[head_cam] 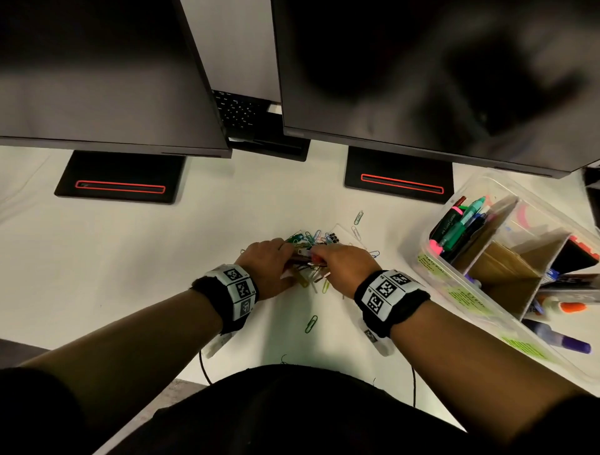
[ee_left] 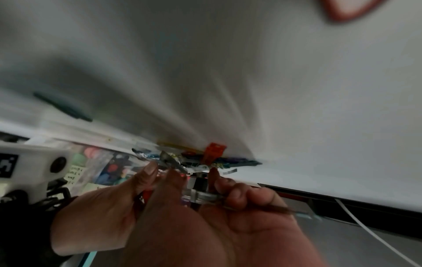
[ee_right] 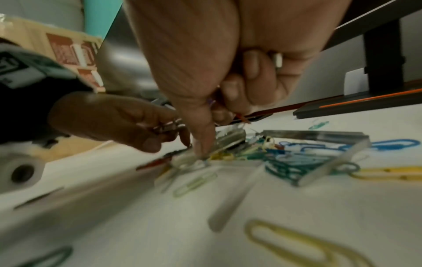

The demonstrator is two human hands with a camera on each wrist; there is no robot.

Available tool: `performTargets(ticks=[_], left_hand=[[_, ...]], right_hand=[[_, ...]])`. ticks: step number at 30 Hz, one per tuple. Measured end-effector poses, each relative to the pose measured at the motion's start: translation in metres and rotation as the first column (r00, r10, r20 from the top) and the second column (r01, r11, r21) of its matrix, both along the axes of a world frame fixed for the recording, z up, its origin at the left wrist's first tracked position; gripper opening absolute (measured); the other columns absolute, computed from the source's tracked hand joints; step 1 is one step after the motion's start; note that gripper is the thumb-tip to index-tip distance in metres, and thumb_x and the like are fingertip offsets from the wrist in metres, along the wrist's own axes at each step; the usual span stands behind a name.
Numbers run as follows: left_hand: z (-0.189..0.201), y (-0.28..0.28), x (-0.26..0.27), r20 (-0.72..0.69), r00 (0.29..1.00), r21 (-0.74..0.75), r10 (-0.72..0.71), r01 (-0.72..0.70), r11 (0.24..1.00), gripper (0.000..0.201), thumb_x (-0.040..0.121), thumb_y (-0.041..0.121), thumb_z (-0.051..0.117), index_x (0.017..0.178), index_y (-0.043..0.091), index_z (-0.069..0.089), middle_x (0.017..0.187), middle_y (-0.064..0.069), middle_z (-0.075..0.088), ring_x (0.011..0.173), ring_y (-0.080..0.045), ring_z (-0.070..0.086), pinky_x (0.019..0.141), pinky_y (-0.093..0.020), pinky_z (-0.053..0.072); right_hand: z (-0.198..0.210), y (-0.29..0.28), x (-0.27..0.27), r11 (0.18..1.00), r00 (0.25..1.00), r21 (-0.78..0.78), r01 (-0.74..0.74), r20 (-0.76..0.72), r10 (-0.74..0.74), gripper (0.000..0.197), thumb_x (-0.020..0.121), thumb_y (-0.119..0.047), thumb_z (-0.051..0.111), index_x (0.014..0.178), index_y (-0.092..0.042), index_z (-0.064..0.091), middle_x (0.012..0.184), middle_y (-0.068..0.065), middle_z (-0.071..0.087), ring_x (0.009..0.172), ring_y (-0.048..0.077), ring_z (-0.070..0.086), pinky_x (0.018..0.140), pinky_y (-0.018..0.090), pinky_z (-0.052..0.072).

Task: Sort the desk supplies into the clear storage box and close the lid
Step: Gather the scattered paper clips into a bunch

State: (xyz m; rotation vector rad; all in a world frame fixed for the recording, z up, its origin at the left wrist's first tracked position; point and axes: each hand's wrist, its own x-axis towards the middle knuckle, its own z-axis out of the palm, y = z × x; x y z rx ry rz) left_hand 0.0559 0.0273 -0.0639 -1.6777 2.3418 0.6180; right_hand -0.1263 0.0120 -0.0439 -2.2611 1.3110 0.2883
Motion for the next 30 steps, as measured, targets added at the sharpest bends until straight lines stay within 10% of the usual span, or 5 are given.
performTargets(ticks=[10, 16, 21, 30], left_hand=[[-0.007, 0.000, -0.004, 0.027, 0.998, 0.112, -0.052, 0.049, 0.992, 0.036, 0.092, 0.038, 0.051, 0.122, 0.019, 0.051, 0.121, -0.006, 0.048, 0.104, -0.030, 0.056, 0.087, -0.041, 0.049], [-0.008, 0.000, -0.005, 0.066, 0.994, 0.103, -0.083, 0.076, 0.992, 0.025, 0.096, 0.031, 0.045, 0.116, 0.017, 0.049, 0.114, -0.006, 0.055, 0.103, -0.027, 0.057, 0.082, -0.038, 0.049], [-0.007, 0.000, -0.006, 0.039, 0.999, 0.119, -0.023, 0.018, 0.993, 0.022, 0.096, 0.029, 0.043, 0.114, 0.016, 0.050, 0.115, -0.006, 0.057, 0.104, -0.026, 0.057, 0.086, -0.037, 0.049], [-0.004, 0.000, -0.004, -0.119, 0.979, 0.146, 0.167, -0.150, 0.978, 0.024, 0.096, 0.024, 0.043, 0.118, 0.021, 0.051, 0.121, -0.003, 0.061, 0.107, -0.024, 0.058, 0.091, -0.032, 0.047]], right_hand=[[-0.005, -0.004, 0.004, 0.986, 0.983, -0.056, -0.155, -0.109, 0.148, 0.025, 0.096, -0.017, 0.038, 0.113, -0.017, 0.056, 0.110, 0.008, 0.057, 0.101, 0.028, 0.057, 0.075, 0.033, 0.044], [-0.005, 0.002, -0.020, 0.970, 0.965, -0.137, 0.200, 0.197, -0.171, 0.025, 0.089, -0.019, 0.055, 0.111, -0.024, 0.065, 0.107, 0.001, 0.063, 0.098, 0.022, 0.061, 0.079, 0.026, 0.047], [0.009, 0.004, -0.034, 0.827, 0.739, 0.015, 0.562, 0.441, -0.510, 0.019, 0.090, -0.018, 0.061, 0.106, -0.010, 0.068, 0.100, 0.003, 0.058, 0.083, 0.016, 0.055, 0.068, 0.002, 0.036], [0.024, 0.011, -0.048, 0.530, 0.244, 0.431, 0.731, 0.560, -0.792, 0.008, 0.095, -0.013, 0.052, 0.095, -0.011, 0.060, 0.078, 0.004, 0.067, 0.048, -0.008, 0.059, 0.049, 0.006, 0.043]])
